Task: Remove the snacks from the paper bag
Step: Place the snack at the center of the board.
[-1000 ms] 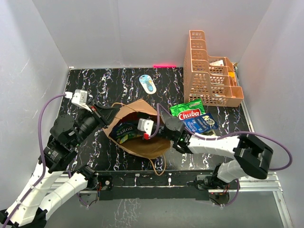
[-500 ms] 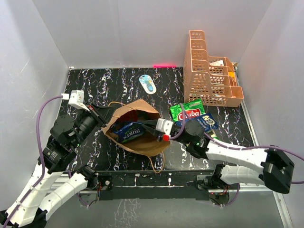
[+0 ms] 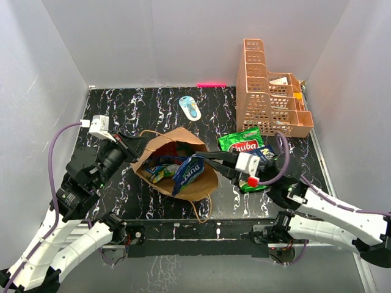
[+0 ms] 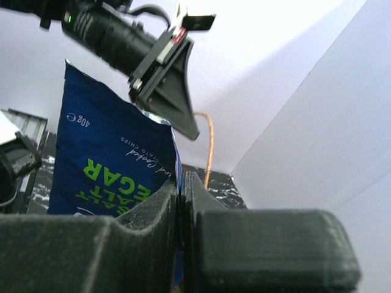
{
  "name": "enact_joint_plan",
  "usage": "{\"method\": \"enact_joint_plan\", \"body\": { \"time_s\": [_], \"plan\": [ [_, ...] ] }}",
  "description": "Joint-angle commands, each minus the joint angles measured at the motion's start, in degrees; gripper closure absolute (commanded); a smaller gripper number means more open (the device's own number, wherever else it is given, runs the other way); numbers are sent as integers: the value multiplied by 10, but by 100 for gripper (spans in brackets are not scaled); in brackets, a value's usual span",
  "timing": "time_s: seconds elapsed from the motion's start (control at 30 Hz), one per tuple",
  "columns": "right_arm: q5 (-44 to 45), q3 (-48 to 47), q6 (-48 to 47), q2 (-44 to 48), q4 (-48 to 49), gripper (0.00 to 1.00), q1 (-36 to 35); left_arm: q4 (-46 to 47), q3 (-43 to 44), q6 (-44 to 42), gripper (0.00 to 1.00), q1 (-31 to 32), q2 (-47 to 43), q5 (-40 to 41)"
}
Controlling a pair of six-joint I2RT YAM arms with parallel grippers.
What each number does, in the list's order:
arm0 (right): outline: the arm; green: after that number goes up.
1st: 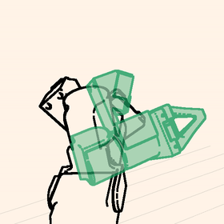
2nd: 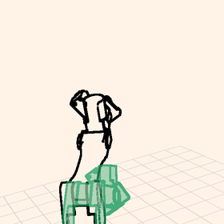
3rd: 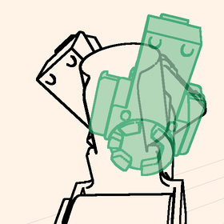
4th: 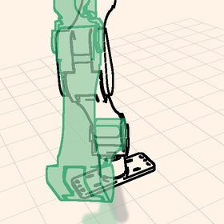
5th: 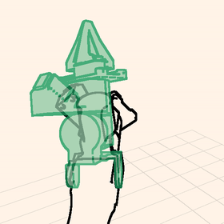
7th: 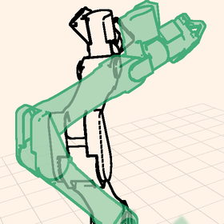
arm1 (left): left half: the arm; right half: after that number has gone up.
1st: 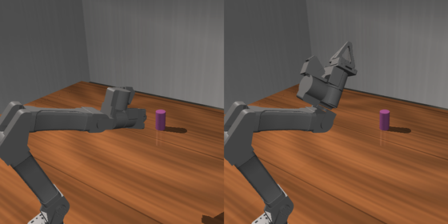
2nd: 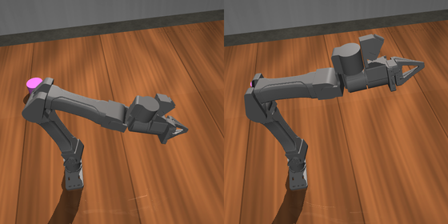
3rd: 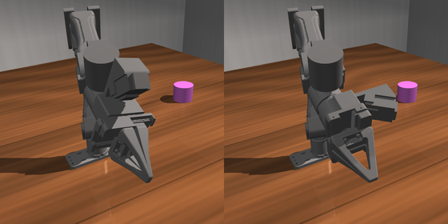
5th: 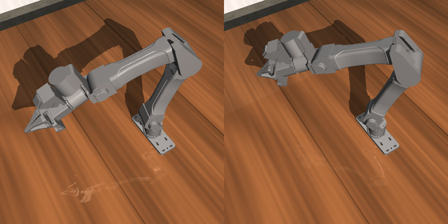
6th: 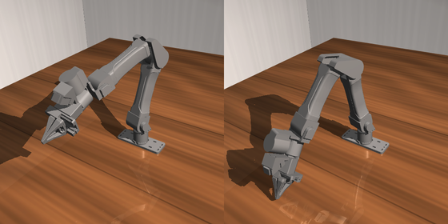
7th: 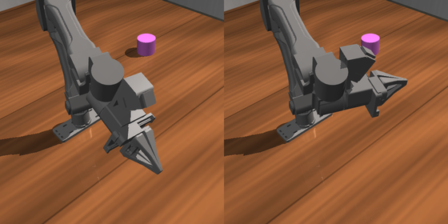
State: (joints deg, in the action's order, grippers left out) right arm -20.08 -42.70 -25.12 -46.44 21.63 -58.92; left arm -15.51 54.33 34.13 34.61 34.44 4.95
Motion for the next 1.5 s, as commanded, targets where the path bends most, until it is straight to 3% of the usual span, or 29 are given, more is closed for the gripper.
{"method": "enact_joint_plan", "body": {
  "time_s": [0.0,0.2,0.3,0.47,0.6,0.7,0.83,1.17,1.33,1.47],
  "plan": [
    [42,-78,21,33,-73,92,-3,5,1,4,100,-1,0,5],
    [192,-149,45,51,-154,92,-3,-2,2,4,100,0,-3,9],
    [339,-198,53,32,-207,92,-3,-5,5,4,100,0,-4,11],
    [698,-247,47,-31,-249,92,-3,-9,6,2,100,-1,-8,14],
    [789,-225,15,-62,-241,92,11,-13,7,5,100,-1,-10,13],
    [749,-193,69,-75,-249,92,92,-12,5,6,100,0,-11,11],
    [643,-180,189,-96,-335,92,189,-12,8,9,100,0,-12,10],
    [454,-88,409,-79,-318,92,227,-19,5,11,100,-1,-20,11],
    [462,-61,555,-95,-301,92,243,-17,6,12,100,-1,-17,6],
    [495,-42,603,-126,-335,92,284,-23,9,10,100,-1,-21,9]
  ]
}}
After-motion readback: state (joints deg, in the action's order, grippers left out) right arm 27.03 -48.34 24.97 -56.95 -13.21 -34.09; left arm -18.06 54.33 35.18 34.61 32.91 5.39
